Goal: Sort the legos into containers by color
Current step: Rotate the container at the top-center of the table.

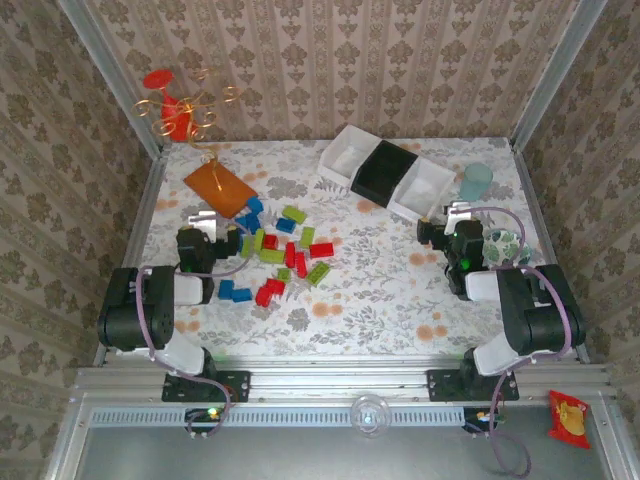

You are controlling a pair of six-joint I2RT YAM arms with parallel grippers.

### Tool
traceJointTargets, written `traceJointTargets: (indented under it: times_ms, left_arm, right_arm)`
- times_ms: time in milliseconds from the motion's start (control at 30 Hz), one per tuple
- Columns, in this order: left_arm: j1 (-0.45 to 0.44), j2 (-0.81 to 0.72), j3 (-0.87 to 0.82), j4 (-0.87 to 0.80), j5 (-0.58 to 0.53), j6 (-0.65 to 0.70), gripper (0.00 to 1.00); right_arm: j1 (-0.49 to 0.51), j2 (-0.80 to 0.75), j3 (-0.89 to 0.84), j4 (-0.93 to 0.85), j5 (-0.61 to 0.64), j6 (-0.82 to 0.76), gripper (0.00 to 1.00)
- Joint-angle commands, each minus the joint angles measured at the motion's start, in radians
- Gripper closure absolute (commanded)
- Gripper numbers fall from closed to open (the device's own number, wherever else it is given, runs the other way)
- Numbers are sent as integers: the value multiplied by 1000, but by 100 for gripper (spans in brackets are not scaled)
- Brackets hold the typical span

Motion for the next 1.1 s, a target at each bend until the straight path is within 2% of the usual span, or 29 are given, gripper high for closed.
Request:
traceJointTargets:
  times_ms: [0, 1067]
  left_arm:
    - [-3, -5, 8, 30, -7, 26, 0]
    - [14, -7, 2, 42, -20, -4, 0]
  right_arm:
    - [-2, -5, -4, 2, -13, 1, 0]
    - [-4, -20, -5, -5, 3, 12, 0]
